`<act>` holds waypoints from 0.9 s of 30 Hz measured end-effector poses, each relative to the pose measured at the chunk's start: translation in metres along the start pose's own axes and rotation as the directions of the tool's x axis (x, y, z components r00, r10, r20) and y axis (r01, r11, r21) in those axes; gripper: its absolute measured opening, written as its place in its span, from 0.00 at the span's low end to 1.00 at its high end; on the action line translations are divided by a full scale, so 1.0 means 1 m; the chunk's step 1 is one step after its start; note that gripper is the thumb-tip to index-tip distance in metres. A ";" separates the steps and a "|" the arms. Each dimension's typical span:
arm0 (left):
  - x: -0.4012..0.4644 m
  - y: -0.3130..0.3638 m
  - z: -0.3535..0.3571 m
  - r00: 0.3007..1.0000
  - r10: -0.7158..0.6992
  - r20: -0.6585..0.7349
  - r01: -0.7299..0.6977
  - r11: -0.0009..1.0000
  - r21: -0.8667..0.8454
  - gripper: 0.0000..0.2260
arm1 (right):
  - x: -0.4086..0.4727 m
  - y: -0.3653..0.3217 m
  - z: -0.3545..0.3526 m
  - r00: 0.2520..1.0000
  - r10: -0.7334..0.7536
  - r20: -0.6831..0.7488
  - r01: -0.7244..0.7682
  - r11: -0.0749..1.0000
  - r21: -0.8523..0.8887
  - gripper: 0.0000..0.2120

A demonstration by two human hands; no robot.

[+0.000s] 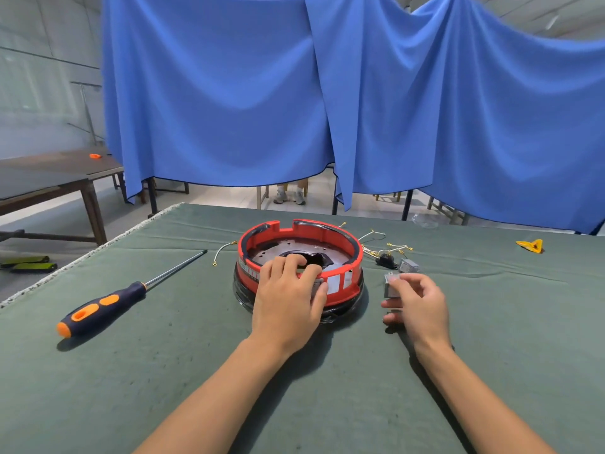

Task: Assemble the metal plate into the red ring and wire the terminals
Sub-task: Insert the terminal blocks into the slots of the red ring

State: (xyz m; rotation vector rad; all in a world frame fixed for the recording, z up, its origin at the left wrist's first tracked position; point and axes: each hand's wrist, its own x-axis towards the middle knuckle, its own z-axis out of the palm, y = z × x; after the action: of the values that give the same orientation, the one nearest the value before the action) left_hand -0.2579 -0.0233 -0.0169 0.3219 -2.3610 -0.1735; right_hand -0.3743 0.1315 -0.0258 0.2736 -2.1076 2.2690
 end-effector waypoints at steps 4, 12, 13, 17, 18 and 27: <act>-0.004 -0.007 -0.004 0.998 0.020 0.051 -0.018 1.000 -0.025 0.16 | -0.033 -0.015 0.010 0.992 0.078 0.098 -0.094 0.982 0.164 0.03; -0.009 -0.010 -0.008 0.994 0.078 0.073 -0.065 0.983 -0.172 0.22 | -0.067 -0.021 0.015 0.955 0.164 0.247 -0.218 0.953 0.210 0.05; -0.009 -0.010 -0.007 0.995 0.074 0.069 -0.060 0.980 -0.189 0.22 | -0.066 -0.021 0.016 0.953 0.162 0.257 -0.217 0.955 0.201 0.06; -0.006 -0.010 -0.002 0.997 0.068 0.032 -0.059 0.971 -0.231 0.21 | -0.063 -0.019 0.024 0.946 0.145 0.290 -0.208 0.958 0.199 0.08; -0.006 -0.011 -0.001 0.997 0.071 0.028 -0.063 0.971 -0.232 0.21 | -0.064 -0.018 0.027 0.946 0.142 0.293 -0.207 0.957 0.205 0.07; -0.008 -0.004 0.001 0.999 0.041 -0.025 -0.047 0.955 -0.292 0.21 | -0.063 -0.014 0.036 0.963 0.139 0.231 -0.196 0.949 0.247 0.09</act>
State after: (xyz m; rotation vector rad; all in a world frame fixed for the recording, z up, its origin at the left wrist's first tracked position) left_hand -0.2524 -0.0254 -0.0236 0.1262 -2.2808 -0.4912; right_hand -0.3064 0.1027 -0.0190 0.3708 -1.9769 2.7440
